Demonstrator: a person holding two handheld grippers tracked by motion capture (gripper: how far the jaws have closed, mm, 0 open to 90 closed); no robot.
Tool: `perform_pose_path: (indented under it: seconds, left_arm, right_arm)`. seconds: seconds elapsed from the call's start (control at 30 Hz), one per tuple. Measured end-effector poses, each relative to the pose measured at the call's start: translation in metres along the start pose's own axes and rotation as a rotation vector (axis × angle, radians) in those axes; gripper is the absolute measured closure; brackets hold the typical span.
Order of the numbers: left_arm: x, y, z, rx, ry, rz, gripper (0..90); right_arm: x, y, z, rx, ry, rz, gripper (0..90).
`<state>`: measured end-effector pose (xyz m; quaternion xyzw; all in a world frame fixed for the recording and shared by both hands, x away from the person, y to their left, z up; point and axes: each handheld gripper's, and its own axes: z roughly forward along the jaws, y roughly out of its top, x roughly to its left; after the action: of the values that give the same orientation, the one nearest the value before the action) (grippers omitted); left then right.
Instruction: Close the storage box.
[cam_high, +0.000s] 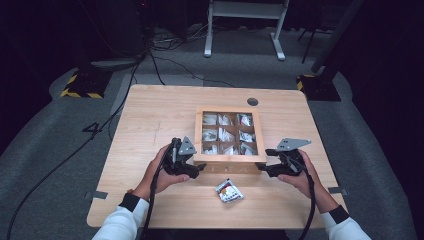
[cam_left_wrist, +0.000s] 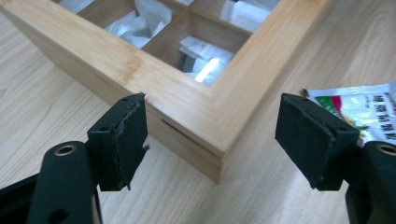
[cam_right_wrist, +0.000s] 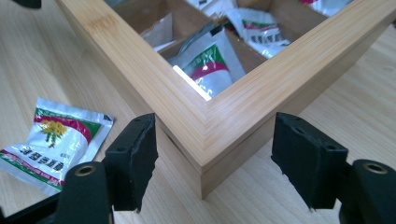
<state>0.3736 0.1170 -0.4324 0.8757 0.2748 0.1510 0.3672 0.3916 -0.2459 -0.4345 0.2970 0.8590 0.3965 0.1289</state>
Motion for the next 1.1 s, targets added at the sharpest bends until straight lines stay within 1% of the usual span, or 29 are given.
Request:
perform_pose_path:
  seconds: [0.1,0.2,0.23,0.37,0.43,0.47,0.53,0.6,0.67,0.77,0.9,0.93,1.0,1.07,1.1]
  left_arm:
    - [-0.004,0.000,-0.002,-0.010,0.006,0.015,25.2]
    - [-0.006,0.001,-0.004,-0.018,0.003,0.025,25.5]
    - [-0.007,0.001,-0.004,-0.014,0.006,0.026,25.4]
    - [-0.006,0.001,-0.004,-0.009,0.006,0.031,26.2]
    - [-0.004,0.002,-0.005,-0.016,-0.002,0.023,27.8]
    - [-0.004,0.003,-0.005,-0.016,0.003,0.021,28.7]
    - [-0.004,0.004,-0.006,-0.013,0.018,0.028,26.8]
    - [-0.004,0.005,-0.009,-0.014,0.027,0.031,26.5]
    - [-0.004,0.006,-0.012,-0.017,0.036,0.034,25.9]
    - [-0.004,0.005,-0.017,-0.021,0.050,0.036,24.9]
    - [-0.003,0.002,-0.025,-0.026,0.048,0.040,22.2]
    - [-0.002,0.000,-0.027,-0.029,0.045,0.046,21.3]
    - [-0.002,-0.003,-0.031,-0.031,0.065,0.055,19.7]
    - [-0.003,-0.008,-0.035,-0.033,0.079,0.051,19.6]
    - [-0.002,-0.010,-0.037,-0.026,0.089,0.051,19.6]
  right_arm:
    - [-0.002,0.001,-0.008,-0.040,0.013,0.018,32.8]
    - [0.000,0.003,-0.012,-0.063,0.015,0.000,33.7]
    - [0.001,0.004,-0.012,-0.062,0.016,-0.007,34.1]
    - [0.007,0.004,-0.007,-0.030,0.011,-0.040,33.9]
    - [0.008,0.005,-0.005,-0.018,-0.010,-0.055,33.8]
    - [0.008,0.005,-0.005,-0.019,-0.012,-0.053,34.1]
    - [0.007,0.006,-0.006,-0.023,-0.016,-0.054,33.8]
    - [0.007,0.007,-0.009,-0.024,-0.035,-0.068,33.1]
    - [0.005,0.008,-0.012,-0.036,-0.041,-0.070,32.2]
    - [0.004,0.007,-0.017,-0.045,-0.055,-0.088,31.1]
    - [0.004,0.005,-0.024,-0.038,-0.071,-0.113,29.6]
    - [0.004,0.004,-0.024,-0.038,-0.078,-0.120,28.9]
    - [0.004,0.002,-0.027,-0.031,-0.097,-0.130,27.6]
    - [0.004,0.000,-0.031,-0.036,-0.111,-0.139,26.2]
    - [0.004,-0.001,-0.032,-0.036,-0.117,-0.144,25.1]
